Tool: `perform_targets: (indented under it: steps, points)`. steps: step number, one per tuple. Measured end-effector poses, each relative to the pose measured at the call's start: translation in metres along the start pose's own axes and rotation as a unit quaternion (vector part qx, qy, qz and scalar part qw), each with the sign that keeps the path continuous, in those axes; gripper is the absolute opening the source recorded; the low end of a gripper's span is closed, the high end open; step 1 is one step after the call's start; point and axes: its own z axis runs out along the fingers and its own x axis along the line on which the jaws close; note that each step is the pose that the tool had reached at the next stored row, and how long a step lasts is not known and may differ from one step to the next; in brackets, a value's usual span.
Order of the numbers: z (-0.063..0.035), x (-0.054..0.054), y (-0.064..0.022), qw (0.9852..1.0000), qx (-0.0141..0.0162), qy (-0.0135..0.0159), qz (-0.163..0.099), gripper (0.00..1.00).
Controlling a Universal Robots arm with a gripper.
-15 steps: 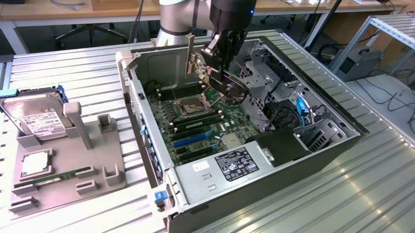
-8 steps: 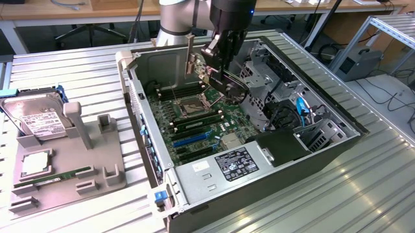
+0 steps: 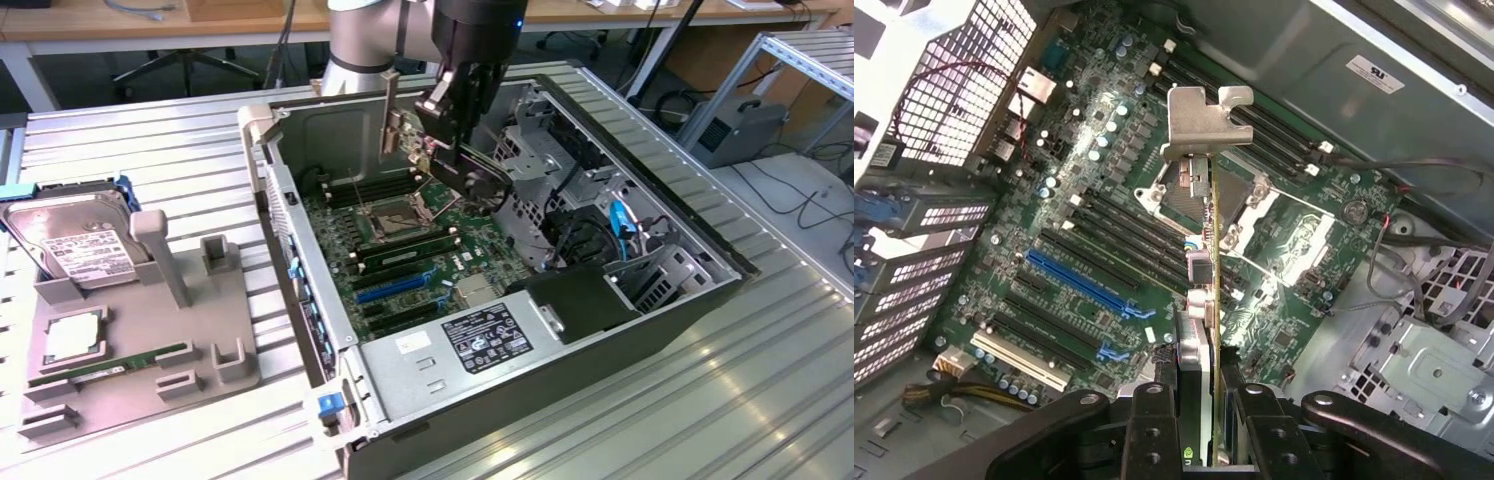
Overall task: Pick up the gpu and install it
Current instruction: 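Insert the gpu into the slot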
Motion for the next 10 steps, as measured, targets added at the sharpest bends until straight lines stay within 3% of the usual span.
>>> perform_targets:
  steps: [10]
  points:
    - [0.0000,0.0000,0.0000,1.0000,-0.0003,-0.0004,-0.009,0.27]
